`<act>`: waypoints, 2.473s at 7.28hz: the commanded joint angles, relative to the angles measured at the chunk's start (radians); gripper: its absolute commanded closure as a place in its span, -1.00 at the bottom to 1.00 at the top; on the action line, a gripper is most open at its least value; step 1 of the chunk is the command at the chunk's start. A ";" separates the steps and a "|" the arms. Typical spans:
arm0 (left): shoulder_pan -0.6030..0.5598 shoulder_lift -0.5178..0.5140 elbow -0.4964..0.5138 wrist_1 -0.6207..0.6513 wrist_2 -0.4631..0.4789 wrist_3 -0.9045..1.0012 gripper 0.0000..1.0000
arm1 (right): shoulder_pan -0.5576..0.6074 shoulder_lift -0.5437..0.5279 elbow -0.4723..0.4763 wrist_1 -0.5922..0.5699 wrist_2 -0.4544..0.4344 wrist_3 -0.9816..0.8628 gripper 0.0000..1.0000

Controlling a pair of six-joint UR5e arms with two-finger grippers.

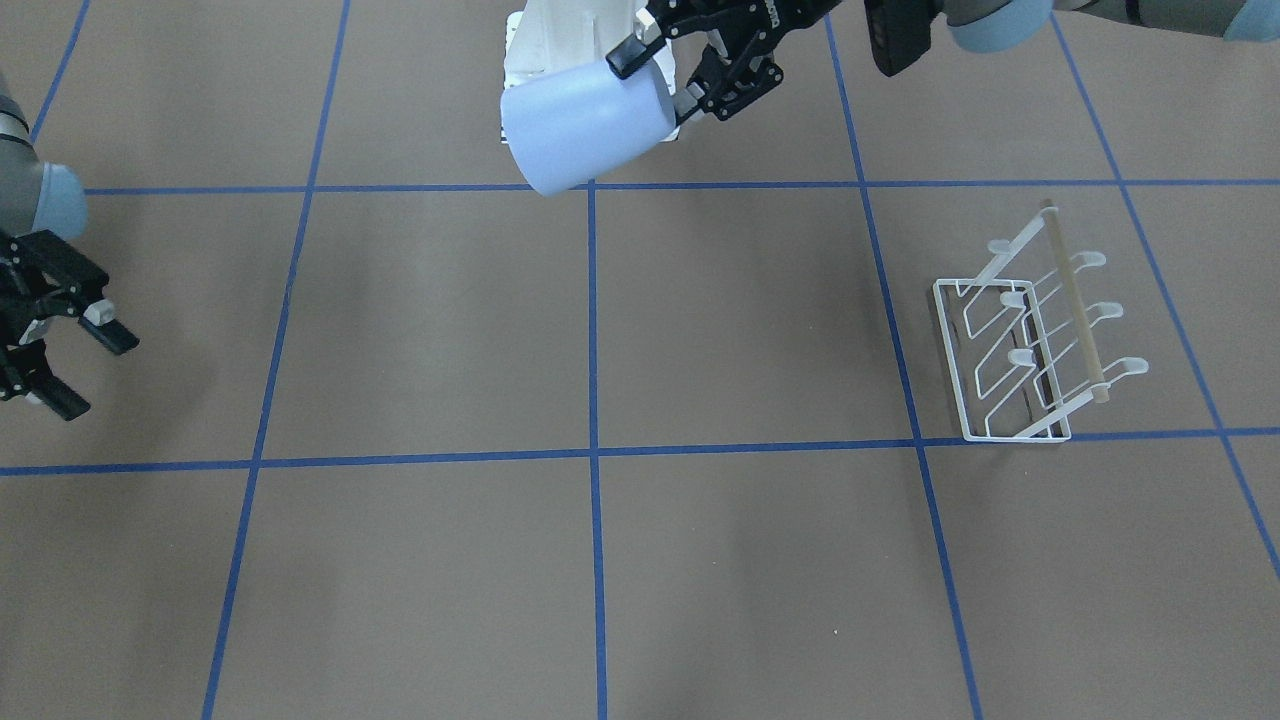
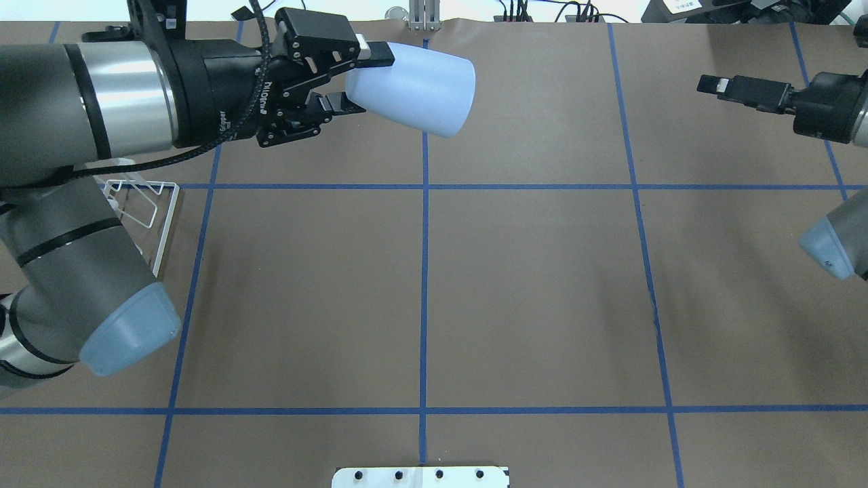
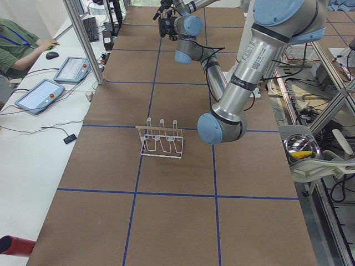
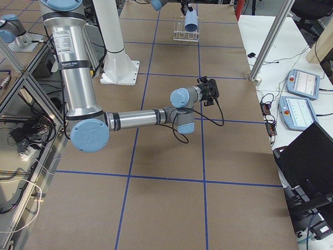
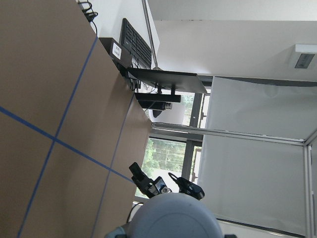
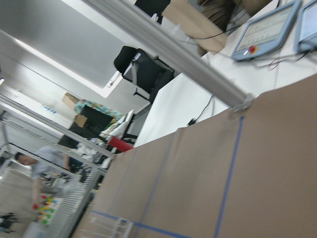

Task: Hang cup on cup holder
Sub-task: 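Carry the cup with the left gripper toward the wire rack while the right arm withdraws, then lower the cup onto a hook of the wire rack with the left gripper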

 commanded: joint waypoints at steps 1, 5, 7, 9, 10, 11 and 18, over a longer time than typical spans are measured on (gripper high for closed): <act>-0.204 0.048 0.004 0.220 -0.200 0.268 1.00 | 0.135 0.006 -0.027 -0.368 0.069 -0.342 -1.00; -0.399 0.063 -0.003 0.736 -0.416 0.853 1.00 | 0.331 0.057 -0.016 -1.047 0.288 -0.878 -1.00; -0.405 0.133 -0.019 0.857 -0.410 1.043 1.00 | 0.346 0.048 0.033 -1.272 0.321 -0.916 -1.00; -0.426 0.152 0.007 0.911 -0.401 1.139 1.00 | 0.333 0.042 0.079 -1.453 0.315 -0.943 -1.00; -0.425 0.152 0.036 0.912 -0.384 1.150 1.00 | 0.327 0.043 0.085 -1.505 0.315 -0.945 -1.00; -0.423 0.152 0.064 0.906 -0.339 1.151 1.00 | 0.326 0.042 0.085 -1.521 0.315 -0.945 -1.00; -0.382 0.154 0.146 0.896 -0.335 1.200 1.00 | 0.326 0.045 0.087 -1.524 0.315 -0.945 -1.00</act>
